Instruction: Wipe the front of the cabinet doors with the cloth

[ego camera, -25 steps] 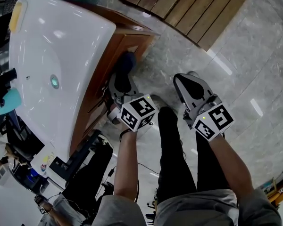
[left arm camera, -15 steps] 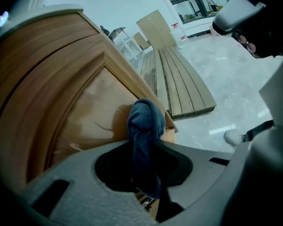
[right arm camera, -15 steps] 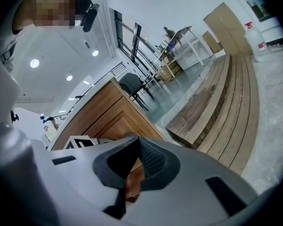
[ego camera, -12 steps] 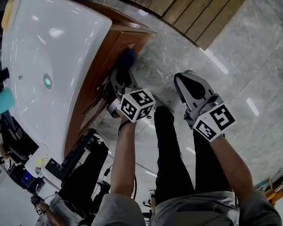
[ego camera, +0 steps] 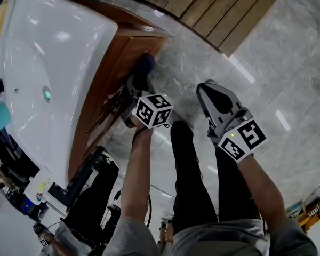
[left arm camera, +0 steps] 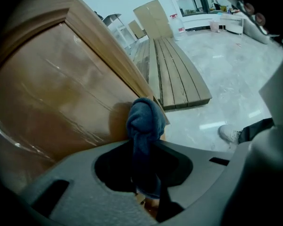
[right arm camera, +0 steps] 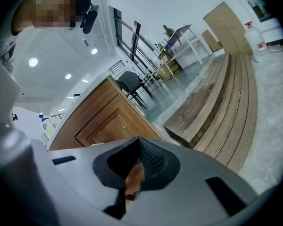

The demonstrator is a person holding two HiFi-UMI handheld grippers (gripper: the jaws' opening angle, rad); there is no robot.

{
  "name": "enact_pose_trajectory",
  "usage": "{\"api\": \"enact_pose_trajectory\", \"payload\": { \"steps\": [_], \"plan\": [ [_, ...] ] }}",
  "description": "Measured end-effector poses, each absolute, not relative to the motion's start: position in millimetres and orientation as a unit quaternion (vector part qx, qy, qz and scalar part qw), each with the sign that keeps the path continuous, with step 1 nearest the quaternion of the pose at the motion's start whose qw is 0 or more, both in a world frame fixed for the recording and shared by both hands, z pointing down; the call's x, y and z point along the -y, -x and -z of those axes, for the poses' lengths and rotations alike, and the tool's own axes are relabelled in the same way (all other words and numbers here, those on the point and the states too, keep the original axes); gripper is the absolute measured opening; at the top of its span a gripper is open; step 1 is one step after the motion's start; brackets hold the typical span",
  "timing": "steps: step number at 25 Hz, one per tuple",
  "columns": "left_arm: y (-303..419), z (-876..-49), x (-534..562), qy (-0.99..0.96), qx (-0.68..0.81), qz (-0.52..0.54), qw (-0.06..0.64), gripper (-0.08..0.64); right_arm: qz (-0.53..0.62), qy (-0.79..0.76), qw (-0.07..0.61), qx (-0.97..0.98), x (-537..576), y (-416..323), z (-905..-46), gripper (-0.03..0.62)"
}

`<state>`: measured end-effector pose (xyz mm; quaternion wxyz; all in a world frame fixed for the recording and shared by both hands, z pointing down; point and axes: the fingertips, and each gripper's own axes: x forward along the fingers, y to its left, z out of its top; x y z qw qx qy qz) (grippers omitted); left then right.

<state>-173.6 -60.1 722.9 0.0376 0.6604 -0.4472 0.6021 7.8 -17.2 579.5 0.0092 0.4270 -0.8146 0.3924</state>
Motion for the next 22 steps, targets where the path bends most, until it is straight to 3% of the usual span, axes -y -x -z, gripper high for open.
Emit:
{"api": "enact_pose_trajectory", "payload": {
  "steps": [22],
  "plan": [
    [152.0, -747.5, 20.3, -0.682, 0.397, -0.609, 0.074, 0.086, -0.399, -0.421, 0.006, 0.815, 13.9, 1.0, -579.8, 0.011]
  ]
}}
